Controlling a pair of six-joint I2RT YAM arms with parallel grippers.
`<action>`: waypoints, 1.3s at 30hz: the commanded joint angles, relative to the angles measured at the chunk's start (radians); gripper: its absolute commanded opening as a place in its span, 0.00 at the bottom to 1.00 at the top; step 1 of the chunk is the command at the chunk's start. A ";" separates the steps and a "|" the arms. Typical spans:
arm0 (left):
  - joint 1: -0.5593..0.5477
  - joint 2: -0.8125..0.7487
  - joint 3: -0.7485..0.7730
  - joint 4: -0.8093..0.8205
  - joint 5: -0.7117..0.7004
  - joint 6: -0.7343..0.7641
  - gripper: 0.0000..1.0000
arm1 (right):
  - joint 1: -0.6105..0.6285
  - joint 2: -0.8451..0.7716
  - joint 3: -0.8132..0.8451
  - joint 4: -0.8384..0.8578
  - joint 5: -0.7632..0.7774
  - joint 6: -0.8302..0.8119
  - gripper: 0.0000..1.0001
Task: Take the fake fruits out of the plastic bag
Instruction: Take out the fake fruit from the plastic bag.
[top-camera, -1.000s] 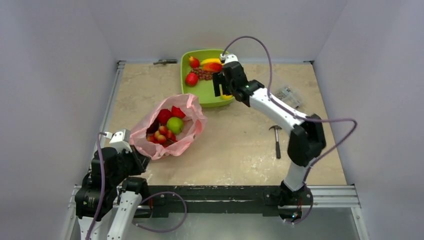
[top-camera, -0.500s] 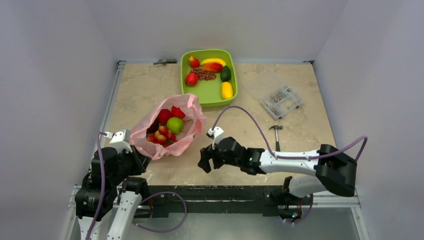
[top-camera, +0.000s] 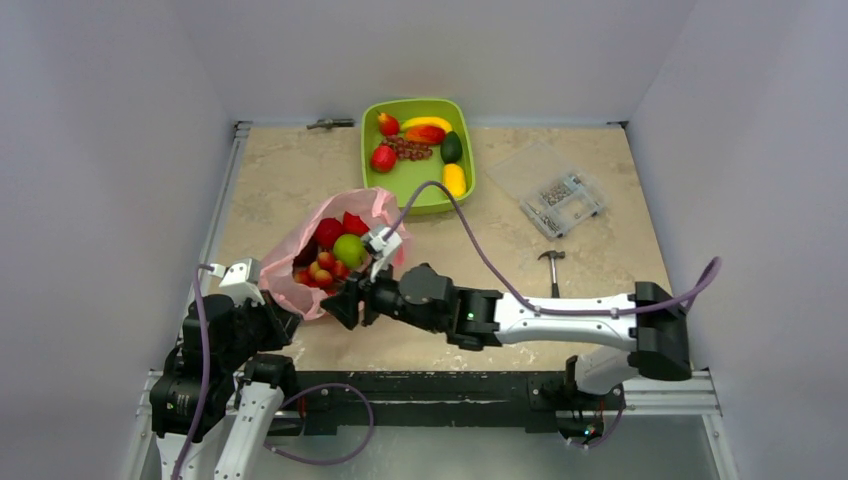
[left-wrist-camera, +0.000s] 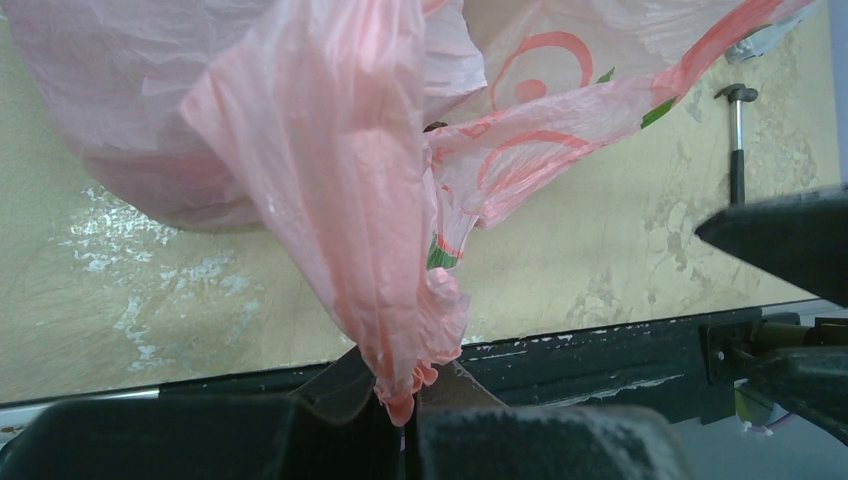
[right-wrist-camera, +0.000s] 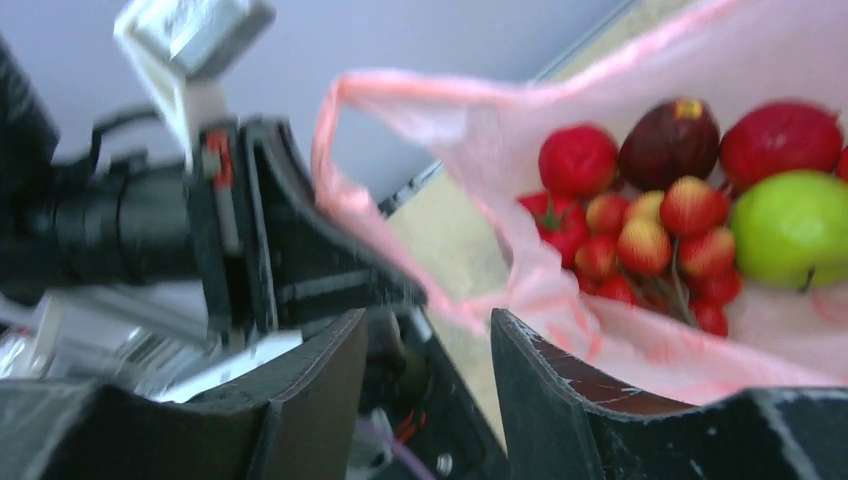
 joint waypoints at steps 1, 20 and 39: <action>0.005 0.006 -0.002 0.032 0.008 0.020 0.00 | -0.004 0.177 0.262 -0.157 0.196 -0.094 0.48; 0.005 0.011 -0.002 0.032 0.008 0.020 0.00 | -0.207 0.594 0.549 -0.361 0.259 -0.198 0.65; 0.005 0.014 -0.002 0.031 0.008 0.024 0.00 | -0.231 0.827 0.704 -0.347 0.305 -0.252 0.62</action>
